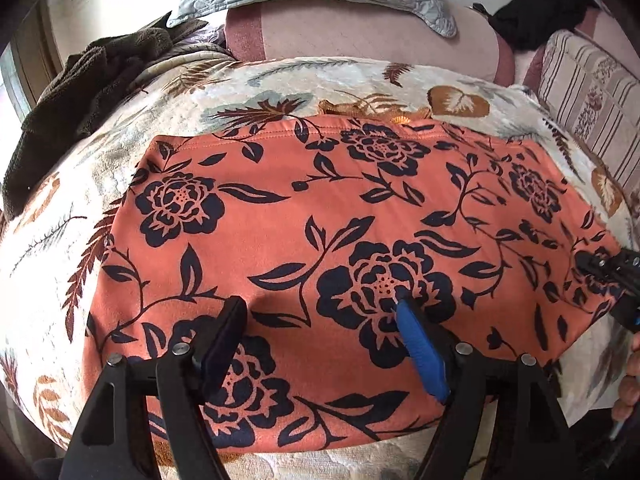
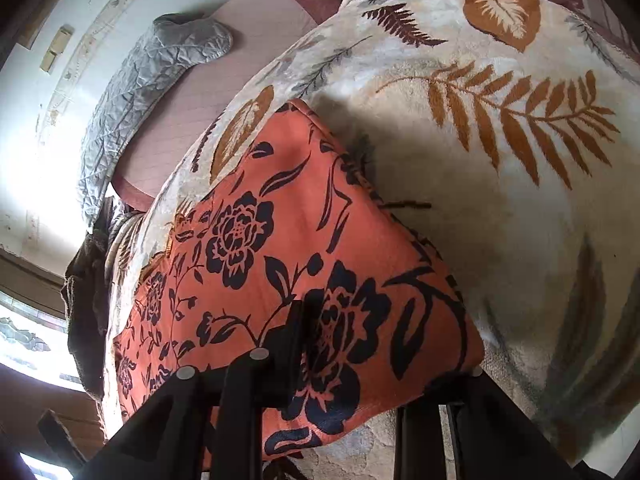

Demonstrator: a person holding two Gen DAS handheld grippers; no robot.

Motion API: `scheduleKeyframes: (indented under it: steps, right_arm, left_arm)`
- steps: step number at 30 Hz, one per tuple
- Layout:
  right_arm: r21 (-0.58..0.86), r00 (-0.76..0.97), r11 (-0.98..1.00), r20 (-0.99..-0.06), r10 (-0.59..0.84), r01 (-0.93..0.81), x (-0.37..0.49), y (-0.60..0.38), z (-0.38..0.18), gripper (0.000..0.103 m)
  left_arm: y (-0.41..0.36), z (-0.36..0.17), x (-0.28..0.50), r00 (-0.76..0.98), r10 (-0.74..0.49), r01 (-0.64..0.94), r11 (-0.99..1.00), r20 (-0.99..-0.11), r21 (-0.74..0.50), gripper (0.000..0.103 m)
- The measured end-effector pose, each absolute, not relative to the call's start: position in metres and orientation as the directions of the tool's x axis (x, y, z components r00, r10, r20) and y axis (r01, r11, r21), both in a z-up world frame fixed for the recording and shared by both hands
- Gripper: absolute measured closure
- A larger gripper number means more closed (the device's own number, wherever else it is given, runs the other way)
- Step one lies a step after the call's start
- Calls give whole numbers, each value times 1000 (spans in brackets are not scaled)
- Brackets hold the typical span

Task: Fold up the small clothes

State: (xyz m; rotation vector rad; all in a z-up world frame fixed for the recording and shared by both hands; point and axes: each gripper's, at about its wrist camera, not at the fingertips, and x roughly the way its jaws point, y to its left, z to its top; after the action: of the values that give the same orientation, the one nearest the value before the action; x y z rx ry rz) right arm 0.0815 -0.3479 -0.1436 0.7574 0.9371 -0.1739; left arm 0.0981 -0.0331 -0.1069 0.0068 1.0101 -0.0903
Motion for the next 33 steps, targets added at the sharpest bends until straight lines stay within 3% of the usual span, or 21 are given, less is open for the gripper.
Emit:
scheduleKeyframes:
  steps: [8,12,16,19,24,27,30,33]
  right_arm:
    - [441,567,773,-814,131,455,87,-339,-140,78]
    - [409,551,797,-826,117,444,90,-337,-137,79]
    - [386,544,811,-833,100,441,92,-333,-135,79]
    - [358,565,835,-822,69,419,93,-324,-119,85]
    - [305,718,922,-695,44,238,93,-255,-43,91]
    - [212,761,976,-642,99,52,91,-177,-14,91]
    - [148,734,983,-654,182,-113,88,-101,-26,91]
    - [103,648,972,-729,219,-213,91,-49,-73,91]
  left_arm:
    - [-22,-116,94,522,-55,75,997,-851,-18,25]
    - [-12,-96,89,556,-90,57,996,-826,-70,25]
    - [-7,-119,98,507,-32,38,999,-861,-14,24]
    - [-14,-125,98,547,-4,81,996,-837,48,18]
    - [23,-107,101,495,-165,17,983,-853,-180,19]
    - [66,-87,92,547,-175,-92,959,-819,-267,19]
    - [111,-78,81,593,-162,-182,927,-789,-328,19]
    - [144,-79,80,601,-213,-219,883,-770,-416,19]
